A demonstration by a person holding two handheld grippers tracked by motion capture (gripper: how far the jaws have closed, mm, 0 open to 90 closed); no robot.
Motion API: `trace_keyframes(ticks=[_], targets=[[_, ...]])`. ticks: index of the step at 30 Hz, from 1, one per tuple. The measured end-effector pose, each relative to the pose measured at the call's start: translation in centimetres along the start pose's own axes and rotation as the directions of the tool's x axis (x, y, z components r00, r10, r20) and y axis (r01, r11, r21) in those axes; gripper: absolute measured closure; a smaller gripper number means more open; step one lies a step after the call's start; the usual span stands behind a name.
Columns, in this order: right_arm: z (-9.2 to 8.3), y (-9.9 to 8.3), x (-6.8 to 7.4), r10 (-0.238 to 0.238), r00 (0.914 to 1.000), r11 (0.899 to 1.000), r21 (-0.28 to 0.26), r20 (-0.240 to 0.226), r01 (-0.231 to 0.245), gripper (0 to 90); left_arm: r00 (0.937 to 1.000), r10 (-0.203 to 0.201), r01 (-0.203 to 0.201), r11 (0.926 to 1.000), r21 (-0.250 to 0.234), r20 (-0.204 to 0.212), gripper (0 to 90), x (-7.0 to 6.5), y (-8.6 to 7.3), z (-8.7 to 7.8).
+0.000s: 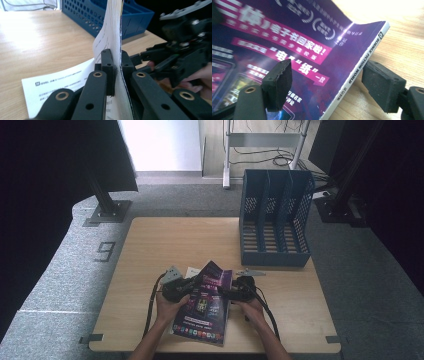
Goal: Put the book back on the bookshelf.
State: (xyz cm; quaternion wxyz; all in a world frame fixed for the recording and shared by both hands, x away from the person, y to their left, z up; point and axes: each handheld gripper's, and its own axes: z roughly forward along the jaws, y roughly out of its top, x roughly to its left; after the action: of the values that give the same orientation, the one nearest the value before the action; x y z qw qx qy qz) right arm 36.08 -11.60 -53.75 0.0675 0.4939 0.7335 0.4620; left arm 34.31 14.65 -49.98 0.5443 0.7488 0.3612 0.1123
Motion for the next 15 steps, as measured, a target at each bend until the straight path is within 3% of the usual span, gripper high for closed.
trace_keyframes(ticks=[7, 15], targets=[[-0.3, 0.2, 0.6, -0.03, 0.9996, 0.999, -0.034, -0.002, 0.03, 28.4, 0.9996, -0.022, 0.023, 0.9989, 0.042, -0.017, 85.7, 0.9, -1.0, 1.0], [0.3, 0.6, 1.0, -0.057, 0.9978, 0.998, -0.024, 0.033, 0.058, 28.7, 0.9985, -0.047, 0.049, 0.9967, 0.065, -0.028, 85.4, 1.7, -1.7, 1.5]])
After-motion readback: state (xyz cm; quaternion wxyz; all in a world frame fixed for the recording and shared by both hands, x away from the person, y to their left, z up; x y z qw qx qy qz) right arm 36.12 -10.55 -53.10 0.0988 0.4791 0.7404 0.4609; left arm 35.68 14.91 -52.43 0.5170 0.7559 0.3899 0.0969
